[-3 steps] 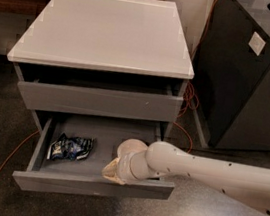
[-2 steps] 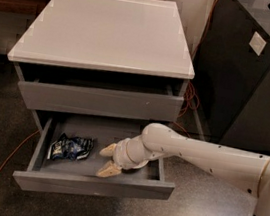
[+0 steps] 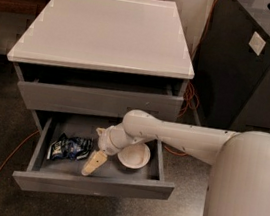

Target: Pick blue chip bag from middle drawer and place on counter

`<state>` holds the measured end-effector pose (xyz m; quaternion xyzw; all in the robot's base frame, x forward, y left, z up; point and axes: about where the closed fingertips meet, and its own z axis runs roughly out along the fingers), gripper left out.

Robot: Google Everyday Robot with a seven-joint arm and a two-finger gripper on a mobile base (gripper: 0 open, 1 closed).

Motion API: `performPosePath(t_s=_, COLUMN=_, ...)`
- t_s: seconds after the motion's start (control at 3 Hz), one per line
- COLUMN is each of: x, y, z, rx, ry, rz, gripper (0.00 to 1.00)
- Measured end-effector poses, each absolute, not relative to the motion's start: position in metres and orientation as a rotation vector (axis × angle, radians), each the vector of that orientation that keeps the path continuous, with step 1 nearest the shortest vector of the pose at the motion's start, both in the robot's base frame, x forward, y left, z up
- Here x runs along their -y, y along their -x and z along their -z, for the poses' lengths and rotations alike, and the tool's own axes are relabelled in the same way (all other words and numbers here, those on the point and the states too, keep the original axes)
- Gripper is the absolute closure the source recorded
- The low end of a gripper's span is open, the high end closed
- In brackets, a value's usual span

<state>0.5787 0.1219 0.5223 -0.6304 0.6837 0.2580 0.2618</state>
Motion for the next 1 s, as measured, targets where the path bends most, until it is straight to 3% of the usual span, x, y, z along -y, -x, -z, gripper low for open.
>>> performPosePath(t_s=1.0, x=-0.168, y=-0.579, z=-0.493, rx=-2.024, ry=1.541, rz=-0.583, gripper=0.0)
